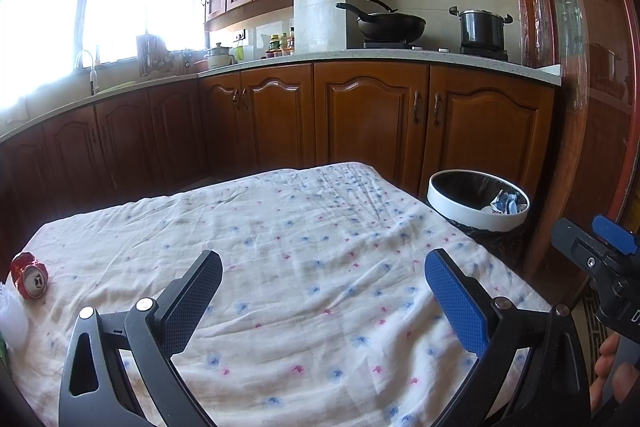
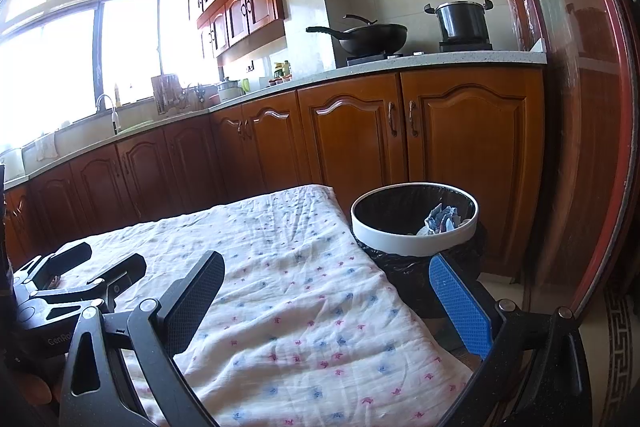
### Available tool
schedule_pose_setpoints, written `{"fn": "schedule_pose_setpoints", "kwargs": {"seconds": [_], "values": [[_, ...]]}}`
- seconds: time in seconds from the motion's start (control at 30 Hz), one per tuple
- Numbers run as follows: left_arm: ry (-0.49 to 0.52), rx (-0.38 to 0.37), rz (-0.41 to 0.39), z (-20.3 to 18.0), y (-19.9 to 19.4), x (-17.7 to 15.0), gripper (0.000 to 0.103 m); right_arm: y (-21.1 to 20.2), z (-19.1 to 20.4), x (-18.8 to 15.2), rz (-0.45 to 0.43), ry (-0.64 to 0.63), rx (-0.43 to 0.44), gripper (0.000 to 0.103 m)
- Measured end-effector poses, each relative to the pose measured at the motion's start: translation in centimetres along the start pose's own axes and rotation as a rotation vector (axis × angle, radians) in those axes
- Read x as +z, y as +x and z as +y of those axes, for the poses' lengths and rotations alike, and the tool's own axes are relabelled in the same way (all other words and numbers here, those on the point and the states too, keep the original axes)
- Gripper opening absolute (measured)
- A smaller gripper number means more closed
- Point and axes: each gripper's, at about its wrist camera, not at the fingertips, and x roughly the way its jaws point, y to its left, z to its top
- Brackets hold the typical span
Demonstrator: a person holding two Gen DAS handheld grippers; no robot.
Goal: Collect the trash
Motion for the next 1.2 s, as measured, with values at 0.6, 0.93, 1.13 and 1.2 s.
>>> {"fn": "schedule_pose_setpoints", "kwargs": {"seconds": [0.6, 0.93, 1.13, 1.2], "values": [[0.004, -0.007, -0.001, 0.10, -0.14, -0.06, 0.102, 0.02, 0.28, -0.08, 0.003, 0.003, 0.006, 0.103], [0.004, -0.006, 0.000, 0.01, -0.17, -0.05, 0.102, 0.02, 0.22, -0.06, 0.002, 0.004, 0.006, 0.103], [0.004, -0.008, -0.001, 0.01, -0.14, -0.04, 0.102, 0.01, 0.35, -0.05, 0.003, 0.003, 0.008, 0.103], [0.004, -0.007, 0.000, 0.00, -0.14, -0.05, 0.102, 0.01, 0.39, -0.07, 0.003, 0.004, 0.008, 0.103]]}}
